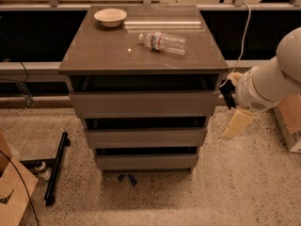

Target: Open bottom drawer

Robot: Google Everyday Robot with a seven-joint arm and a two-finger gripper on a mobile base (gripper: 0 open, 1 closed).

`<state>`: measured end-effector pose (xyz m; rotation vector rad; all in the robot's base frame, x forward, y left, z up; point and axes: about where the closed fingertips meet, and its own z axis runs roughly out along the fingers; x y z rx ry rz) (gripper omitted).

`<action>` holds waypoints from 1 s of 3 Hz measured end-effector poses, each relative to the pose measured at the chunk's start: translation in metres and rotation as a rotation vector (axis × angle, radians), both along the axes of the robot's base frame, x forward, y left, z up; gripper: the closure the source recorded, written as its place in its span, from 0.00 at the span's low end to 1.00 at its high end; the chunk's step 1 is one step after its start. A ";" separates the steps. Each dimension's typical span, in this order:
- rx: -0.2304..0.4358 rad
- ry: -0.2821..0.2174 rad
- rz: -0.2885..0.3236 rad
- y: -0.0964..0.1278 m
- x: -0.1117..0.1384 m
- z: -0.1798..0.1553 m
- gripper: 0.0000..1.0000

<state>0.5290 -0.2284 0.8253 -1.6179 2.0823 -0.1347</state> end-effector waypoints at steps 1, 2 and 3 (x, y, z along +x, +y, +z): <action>0.000 0.000 0.000 0.000 0.000 0.000 0.00; 0.006 -0.015 -0.004 -0.010 0.011 -0.023 0.00; 0.060 -0.017 0.014 -0.020 0.032 -0.054 0.00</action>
Offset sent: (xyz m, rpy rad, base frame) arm 0.0287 -0.0299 -0.0614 0.0176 -0.0384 -0.0158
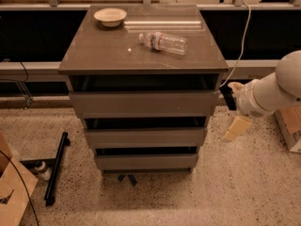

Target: Open bottom drawer

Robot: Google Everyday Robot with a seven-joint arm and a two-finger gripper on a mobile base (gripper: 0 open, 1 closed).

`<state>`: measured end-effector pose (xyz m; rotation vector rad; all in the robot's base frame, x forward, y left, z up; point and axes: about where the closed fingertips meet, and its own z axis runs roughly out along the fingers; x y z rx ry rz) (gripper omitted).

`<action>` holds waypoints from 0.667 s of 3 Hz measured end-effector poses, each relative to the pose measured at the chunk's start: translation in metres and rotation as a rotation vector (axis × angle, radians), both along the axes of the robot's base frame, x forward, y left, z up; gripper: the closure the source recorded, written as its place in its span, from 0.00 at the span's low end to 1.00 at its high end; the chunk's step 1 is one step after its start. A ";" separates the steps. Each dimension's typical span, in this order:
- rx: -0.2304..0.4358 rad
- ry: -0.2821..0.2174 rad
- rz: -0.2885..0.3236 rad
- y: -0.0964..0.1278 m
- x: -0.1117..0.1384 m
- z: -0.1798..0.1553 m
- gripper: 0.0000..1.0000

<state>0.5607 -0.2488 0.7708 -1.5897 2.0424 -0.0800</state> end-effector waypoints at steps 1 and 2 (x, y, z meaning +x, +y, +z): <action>-0.004 0.024 0.006 0.004 0.001 -0.018 0.00; -0.019 0.021 -0.041 0.008 0.005 -0.036 0.00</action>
Offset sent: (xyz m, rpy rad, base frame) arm 0.0107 0.0095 -0.0560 -0.0367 0.0119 -0.1078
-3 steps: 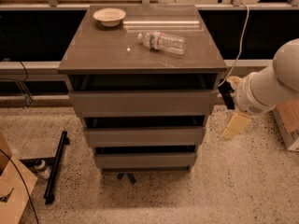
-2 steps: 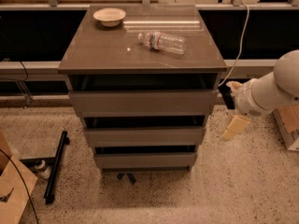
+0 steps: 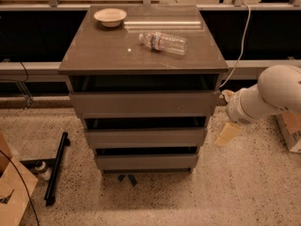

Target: Open bottom drawer

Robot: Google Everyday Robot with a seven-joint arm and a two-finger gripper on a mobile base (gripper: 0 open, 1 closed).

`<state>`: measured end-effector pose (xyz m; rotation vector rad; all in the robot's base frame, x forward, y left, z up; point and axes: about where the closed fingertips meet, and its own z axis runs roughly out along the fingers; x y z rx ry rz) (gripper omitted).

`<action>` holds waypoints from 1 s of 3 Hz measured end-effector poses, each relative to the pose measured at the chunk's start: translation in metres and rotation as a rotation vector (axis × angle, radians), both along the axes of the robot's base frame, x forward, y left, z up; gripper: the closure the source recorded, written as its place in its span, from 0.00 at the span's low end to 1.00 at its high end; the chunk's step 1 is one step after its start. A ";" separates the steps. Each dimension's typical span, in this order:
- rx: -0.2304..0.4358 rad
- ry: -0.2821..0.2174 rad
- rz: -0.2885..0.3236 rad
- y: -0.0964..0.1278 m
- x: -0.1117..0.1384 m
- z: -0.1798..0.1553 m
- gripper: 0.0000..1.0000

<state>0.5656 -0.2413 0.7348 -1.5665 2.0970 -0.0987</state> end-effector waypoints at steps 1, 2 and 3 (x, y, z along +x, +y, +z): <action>0.026 0.013 -0.054 0.008 -0.003 -0.054 0.00; 0.076 0.006 -0.099 0.016 0.001 -0.111 0.00; 0.138 0.020 -0.130 0.019 0.008 -0.160 0.00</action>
Offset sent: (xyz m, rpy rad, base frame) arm 0.0066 0.0226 -0.1792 0.1378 -0.0082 -0.1586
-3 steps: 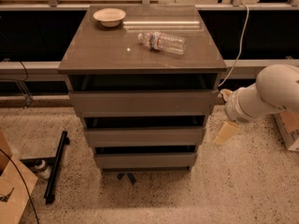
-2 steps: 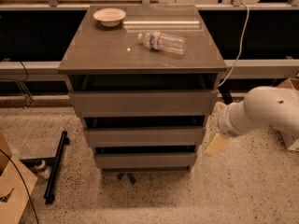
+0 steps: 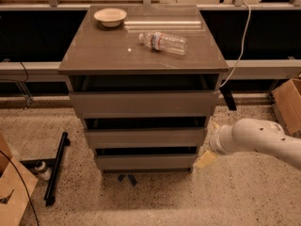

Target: Open bottom drawer

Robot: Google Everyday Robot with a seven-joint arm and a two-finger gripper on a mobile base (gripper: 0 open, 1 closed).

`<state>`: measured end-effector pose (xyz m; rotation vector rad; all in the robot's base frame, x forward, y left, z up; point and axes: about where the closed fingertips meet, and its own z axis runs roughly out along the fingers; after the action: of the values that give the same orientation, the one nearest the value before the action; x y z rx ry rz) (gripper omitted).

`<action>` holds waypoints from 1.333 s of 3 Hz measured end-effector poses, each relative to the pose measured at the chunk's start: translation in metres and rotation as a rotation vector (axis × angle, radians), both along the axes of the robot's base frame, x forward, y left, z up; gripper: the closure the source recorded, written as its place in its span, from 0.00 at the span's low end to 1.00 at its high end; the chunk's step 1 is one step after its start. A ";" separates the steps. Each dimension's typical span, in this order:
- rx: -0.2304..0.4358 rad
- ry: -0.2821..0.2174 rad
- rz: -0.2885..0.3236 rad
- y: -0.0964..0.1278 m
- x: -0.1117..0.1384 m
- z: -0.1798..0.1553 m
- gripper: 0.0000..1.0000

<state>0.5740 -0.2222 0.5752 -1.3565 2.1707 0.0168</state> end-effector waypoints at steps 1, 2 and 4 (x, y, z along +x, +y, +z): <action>0.015 0.032 -0.002 0.004 -0.003 -0.022 0.00; 0.021 0.051 -0.011 0.007 -0.003 -0.033 0.00; 0.069 0.137 0.005 0.020 0.036 -0.139 0.00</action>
Offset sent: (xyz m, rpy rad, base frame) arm -0.0026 0.0082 -0.0424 0.0272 0.0700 -0.0258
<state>0.6104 -0.2024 0.4360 -1.3571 2.2569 0.1907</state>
